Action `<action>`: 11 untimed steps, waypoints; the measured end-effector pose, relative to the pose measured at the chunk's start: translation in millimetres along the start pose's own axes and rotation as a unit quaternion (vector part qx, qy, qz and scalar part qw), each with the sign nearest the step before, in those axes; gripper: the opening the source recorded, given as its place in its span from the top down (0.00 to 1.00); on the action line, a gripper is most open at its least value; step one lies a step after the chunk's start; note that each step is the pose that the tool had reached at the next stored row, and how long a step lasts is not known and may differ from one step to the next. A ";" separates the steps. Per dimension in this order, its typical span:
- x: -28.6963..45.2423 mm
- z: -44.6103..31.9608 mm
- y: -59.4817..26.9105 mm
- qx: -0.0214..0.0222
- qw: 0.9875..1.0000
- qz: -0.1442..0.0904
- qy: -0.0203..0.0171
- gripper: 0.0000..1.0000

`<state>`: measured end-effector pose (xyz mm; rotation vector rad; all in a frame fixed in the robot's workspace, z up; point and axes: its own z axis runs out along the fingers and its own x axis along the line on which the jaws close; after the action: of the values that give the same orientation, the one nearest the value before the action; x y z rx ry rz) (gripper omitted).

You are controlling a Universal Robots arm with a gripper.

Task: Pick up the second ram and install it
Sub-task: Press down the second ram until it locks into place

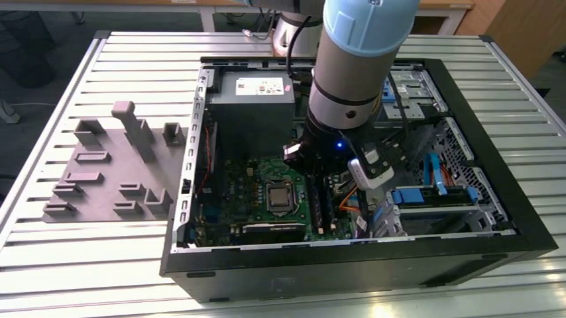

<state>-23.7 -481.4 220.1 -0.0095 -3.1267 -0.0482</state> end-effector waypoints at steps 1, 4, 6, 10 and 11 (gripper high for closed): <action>0.0 0.7 0.0 0.000 1.000 0.000 0.000 0.89; -0.2 3.0 0.0 0.000 1.000 0.000 0.000 0.89; -0.1 4.1 -0.1 0.000 1.000 0.000 0.000 0.89; -0.2 4.3 0.0 0.000 1.000 0.000 0.000 0.89; -0.3 3.5 0.1 -0.001 1.000 0.000 0.000 0.89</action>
<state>-23.5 -481.2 216.6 -0.0094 -3.1274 -0.0512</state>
